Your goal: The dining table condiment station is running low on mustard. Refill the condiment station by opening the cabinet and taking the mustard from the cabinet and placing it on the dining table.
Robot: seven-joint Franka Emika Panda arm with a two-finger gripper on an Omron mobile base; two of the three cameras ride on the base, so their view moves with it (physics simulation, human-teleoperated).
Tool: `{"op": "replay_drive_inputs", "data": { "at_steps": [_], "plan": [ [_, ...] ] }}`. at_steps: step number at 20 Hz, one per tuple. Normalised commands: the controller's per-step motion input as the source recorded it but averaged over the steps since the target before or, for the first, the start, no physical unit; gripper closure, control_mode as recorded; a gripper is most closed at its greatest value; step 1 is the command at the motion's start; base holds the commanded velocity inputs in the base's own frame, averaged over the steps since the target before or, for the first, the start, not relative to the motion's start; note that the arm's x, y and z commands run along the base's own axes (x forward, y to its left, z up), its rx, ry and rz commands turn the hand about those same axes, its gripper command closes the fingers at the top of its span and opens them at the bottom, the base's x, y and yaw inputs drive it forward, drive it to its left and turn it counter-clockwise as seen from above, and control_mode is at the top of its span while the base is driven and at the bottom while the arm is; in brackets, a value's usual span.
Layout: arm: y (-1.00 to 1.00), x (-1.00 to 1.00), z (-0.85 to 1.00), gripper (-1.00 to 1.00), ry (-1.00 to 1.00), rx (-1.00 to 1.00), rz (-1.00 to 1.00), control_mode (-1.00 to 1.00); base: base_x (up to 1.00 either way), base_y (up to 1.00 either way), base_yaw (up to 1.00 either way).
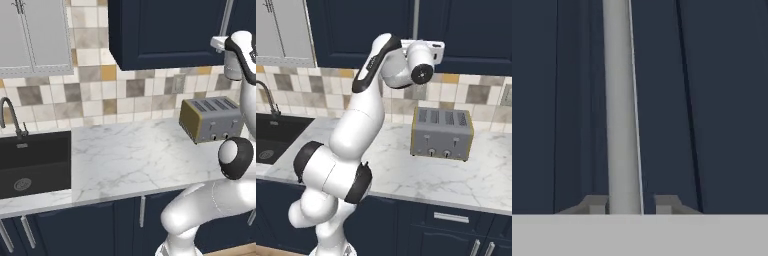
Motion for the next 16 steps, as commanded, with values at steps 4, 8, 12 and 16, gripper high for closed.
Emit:
{"op": "replay_drive_inputs", "data": {
  "at_steps": [4, 8, 12, 16],
  "plan": [
    [0.64, -0.63, 0.05, 1.00, 0.11, 0.00, 0.03, -1.00, 0.00, 0.00, 0.00],
    [0.63, -0.71, 0.27, 1.00, 0.21, 0.00, 0.12, -1.00, 0.00, 0.00, 0.00],
    [0.59, -0.81, 0.34, 1.00, 0.23, 0.00, 0.22, -1.00, 0.00, 0.00, 0.00],
    [0.64, -1.00, 0.12, 1.00, 0.15, 0.00, 0.23, -1.00, 0.00, 0.00, 0.00]
  ]
}}
